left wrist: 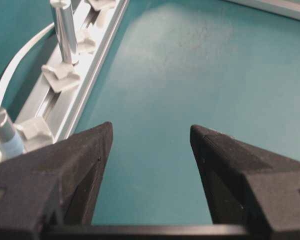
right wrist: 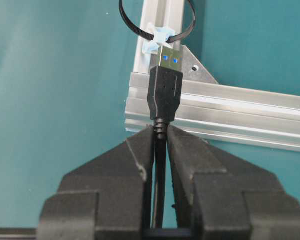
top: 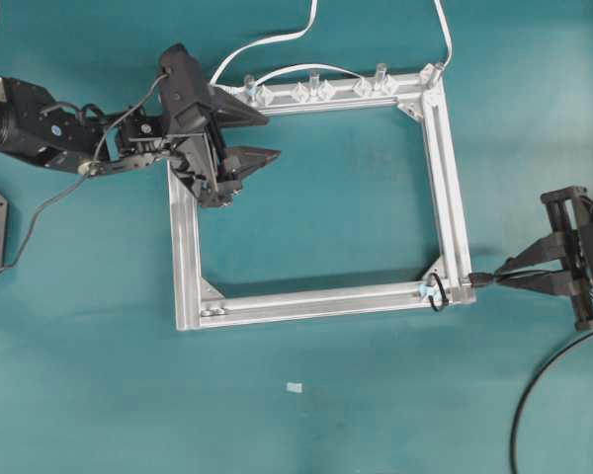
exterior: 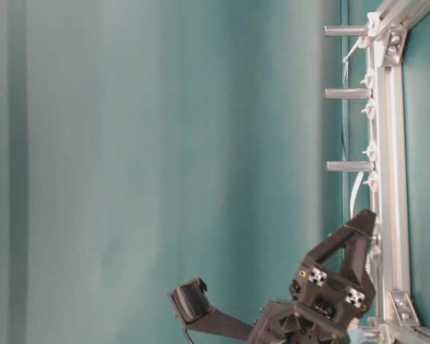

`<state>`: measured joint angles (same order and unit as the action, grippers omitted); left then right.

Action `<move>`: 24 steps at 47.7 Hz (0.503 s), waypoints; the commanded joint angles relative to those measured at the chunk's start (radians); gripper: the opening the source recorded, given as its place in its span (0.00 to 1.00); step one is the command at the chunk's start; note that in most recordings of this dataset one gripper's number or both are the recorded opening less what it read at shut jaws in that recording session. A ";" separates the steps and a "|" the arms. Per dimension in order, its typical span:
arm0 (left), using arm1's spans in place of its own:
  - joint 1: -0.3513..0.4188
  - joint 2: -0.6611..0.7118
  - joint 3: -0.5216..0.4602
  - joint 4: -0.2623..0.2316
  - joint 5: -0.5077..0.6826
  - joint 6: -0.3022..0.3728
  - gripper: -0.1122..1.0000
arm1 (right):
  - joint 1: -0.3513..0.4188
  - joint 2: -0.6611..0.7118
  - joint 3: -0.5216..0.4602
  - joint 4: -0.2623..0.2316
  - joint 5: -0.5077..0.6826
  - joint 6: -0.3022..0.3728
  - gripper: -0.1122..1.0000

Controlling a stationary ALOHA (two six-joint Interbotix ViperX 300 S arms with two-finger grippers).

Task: Insert the wire through the string loop located on the right side.
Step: 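Push the USB plug through the black zip-tie loop at the corner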

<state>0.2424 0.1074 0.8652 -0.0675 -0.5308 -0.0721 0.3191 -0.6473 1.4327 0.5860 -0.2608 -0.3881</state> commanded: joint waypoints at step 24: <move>-0.021 0.006 -0.089 0.002 0.041 -0.005 0.69 | -0.002 0.071 -0.069 -0.002 0.005 -0.002 0.20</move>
<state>0.2270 0.1227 0.8023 -0.0675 -0.4909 -0.0721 0.3206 -0.5860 1.3883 0.5875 -0.2531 -0.3866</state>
